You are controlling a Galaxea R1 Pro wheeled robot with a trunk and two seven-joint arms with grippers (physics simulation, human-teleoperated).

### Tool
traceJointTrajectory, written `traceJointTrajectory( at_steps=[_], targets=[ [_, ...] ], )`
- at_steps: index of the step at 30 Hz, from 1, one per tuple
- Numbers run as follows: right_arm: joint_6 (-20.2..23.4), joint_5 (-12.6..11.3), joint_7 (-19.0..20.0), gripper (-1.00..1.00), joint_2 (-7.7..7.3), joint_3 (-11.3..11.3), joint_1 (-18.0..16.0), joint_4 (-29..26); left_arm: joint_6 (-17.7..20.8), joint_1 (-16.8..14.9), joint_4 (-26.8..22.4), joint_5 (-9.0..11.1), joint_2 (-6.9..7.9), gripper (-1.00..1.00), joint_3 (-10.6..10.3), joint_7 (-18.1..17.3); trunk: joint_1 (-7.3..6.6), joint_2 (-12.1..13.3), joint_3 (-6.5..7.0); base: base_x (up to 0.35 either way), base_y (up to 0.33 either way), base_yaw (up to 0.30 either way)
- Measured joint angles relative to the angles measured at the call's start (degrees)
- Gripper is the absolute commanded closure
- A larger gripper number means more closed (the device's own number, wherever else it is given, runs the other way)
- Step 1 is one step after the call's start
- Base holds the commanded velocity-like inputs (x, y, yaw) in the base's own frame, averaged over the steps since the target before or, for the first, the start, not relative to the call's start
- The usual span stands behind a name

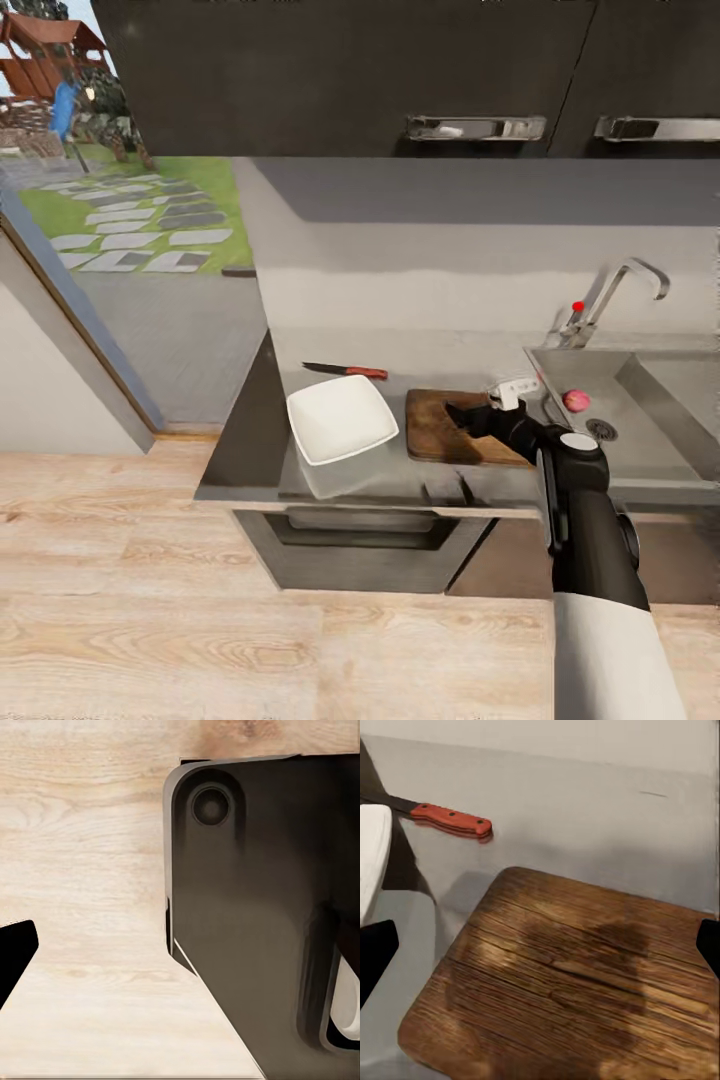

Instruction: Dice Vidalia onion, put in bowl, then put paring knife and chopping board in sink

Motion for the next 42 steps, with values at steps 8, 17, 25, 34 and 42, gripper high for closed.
traceJointTrajectory(
  at_steps=[8, 17, 25, 34, 42],
  targets=[
    [-3.33, -0.13, 4.23, -1.0, 0.78, -8.32, 3.63, -1.69, 0.0, 0.0, 0.0, 0.0, 0.0, -1.0, 0.0, 0.02, 0.0, 0.0, 0.0, -0.205, -0.119, 0.0],
    [-5.42, 0.0, 6.49, -1.0, 1.24, -10.04, 4.69, -1.74, 0.0, 0.0, 0.0, 0.0, 0.0, -1.0, 0.0, 0.02, 0.01, 0.0, 0.0, -0.271, -0.143, 0.0],
    [-5.58, 0.11, 6.57, -1.0, 1.26, -10.1, 4.88, -1.66, 0.0, 0.0, 0.0, 0.0, -0.01, -1.0, 0.0, 0.02, 0.01, 0.0, 0.0, -0.292, -0.146, 0.0],
    [-5.64, 0.12, 6.49, -1.0, 1.26, -10.08, 5.48, -1.48, 0.0, 0.0, 0.0, 0.0, 0.0, -1.0, 0.0, 0.02, 0.01, 0.0, 0.0, -0.284, -0.145, 0.0],
    [-5.74, 0.04, 6.42, -1.0, 1.26, -10.04, 6.04, -0.5, 0.0, 0.0, -0.06, -0.07, 0.0, -1.0, 0.0, 0.02, -0.01, 0.0, 0.0, -0.137, -0.073, 0.0]
  ],
)
